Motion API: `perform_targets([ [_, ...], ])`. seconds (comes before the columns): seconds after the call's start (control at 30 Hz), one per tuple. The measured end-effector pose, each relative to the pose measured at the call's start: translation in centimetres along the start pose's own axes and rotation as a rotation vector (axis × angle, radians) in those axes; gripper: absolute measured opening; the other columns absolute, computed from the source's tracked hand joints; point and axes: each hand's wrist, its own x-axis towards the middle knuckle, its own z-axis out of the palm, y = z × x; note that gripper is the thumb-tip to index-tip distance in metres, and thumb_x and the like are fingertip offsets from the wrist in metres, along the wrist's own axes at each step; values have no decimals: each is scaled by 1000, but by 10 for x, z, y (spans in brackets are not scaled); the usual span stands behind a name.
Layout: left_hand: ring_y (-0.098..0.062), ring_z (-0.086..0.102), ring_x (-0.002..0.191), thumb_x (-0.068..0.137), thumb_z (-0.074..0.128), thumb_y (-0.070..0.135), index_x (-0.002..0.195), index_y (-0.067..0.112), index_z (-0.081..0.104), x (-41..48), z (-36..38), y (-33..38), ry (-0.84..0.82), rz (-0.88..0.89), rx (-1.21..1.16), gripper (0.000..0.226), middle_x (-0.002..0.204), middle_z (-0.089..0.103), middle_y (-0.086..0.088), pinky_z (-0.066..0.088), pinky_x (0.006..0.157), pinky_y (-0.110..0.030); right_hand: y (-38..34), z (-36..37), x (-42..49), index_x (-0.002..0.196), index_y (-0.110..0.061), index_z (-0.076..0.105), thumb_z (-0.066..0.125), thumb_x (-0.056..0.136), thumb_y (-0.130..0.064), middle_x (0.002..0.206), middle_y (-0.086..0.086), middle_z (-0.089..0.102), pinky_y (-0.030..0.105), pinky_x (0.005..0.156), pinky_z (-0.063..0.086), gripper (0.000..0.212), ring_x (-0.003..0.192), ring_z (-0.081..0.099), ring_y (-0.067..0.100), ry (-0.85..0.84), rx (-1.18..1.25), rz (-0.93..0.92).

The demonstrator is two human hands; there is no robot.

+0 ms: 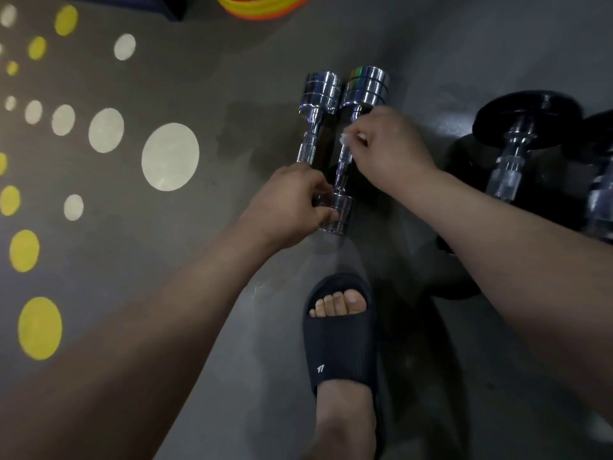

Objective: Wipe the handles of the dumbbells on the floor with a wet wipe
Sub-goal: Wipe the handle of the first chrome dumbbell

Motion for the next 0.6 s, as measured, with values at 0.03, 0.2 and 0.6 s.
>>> perform_targets([
  [0.03,-24,58,103,74,86,36,106,15,74,-1,1,-1,7,0,-8,39,103,65,-4,34,78,-23,-1,1,-2,105,-11,75,59,100,-26,106,11,62,23,75,35,23,91,59,23,15,10,9],
  [0.2,-26,60,101,75,86,35,106,14,74,-6,4,-1,36,5,-29,40,104,65,-7,38,79,-25,5,-3,-9,101,-12,72,61,98,-30,102,6,65,26,75,40,21,91,60,20,-89,15,-75],
  [0.6,-23,59,103,74,86,36,108,17,75,-6,3,-3,40,-23,-49,41,105,64,-2,35,80,-21,14,0,-16,104,-11,69,62,94,-22,105,12,64,22,75,36,17,93,61,24,-56,21,-44],
])
